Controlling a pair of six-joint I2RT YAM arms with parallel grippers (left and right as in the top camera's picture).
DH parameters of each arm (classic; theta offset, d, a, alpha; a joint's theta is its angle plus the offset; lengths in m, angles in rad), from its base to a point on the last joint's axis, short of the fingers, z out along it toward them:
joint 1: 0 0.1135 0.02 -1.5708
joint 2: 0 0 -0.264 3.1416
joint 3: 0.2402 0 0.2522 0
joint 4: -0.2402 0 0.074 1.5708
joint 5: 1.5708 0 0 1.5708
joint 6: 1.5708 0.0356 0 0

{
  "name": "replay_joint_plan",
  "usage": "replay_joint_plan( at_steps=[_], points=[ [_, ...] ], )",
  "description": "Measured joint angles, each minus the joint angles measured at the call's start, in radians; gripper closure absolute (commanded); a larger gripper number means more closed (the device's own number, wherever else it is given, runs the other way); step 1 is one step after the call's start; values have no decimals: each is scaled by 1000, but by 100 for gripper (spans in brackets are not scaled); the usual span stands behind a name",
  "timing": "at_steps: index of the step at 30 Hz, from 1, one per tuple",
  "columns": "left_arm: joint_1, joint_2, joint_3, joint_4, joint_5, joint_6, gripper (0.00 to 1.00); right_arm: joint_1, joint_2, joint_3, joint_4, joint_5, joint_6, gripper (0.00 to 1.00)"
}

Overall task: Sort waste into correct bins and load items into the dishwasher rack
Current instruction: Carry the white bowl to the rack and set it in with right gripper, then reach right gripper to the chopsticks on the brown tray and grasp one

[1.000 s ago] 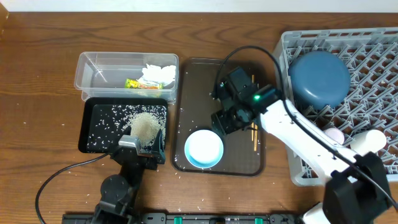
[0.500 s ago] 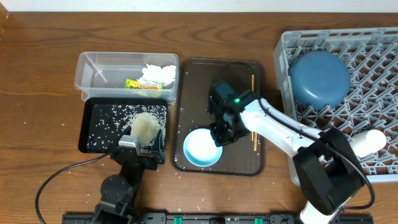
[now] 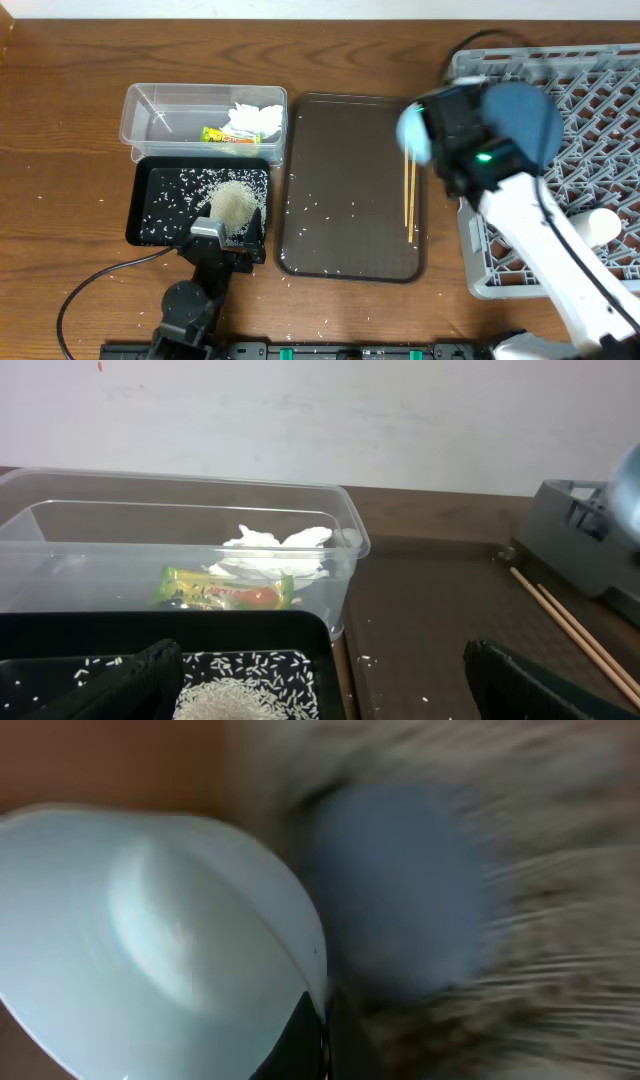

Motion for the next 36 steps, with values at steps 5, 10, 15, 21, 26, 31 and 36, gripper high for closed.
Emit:
replay_joint_plan(
  at_steps=[5, 10, 15, 21, 26, 31, 36],
  points=[
    [0, 0, 0, 0, 0, 0, 8, -78, -17, 5, 169, 344, -95, 99],
    [0, 0, 0, 0, 0, 0, 8, -214, 42, 6, 349, 529, -295, 99],
    [0, 0, 0, 0, 0, 0, 8, -388, 141, 6, 394, 623, -454, 99],
    [0, 0, 0, 0, 0, 0, 8, -568, 249, 6, 461, 658, -574, 99],
    [0, 0, 0, 0, 0, 0, 8, -584, 296, 6, 549, 660, -681, 99],
    [0, 0, 0, 0, 0, 0, 8, -549, 325, 6, 635, 643, -752, 99],
    [0, 0, 0, 0, 0, 0, 8, -534, 385, 6, 749, 633, -856, 99]
  ],
)
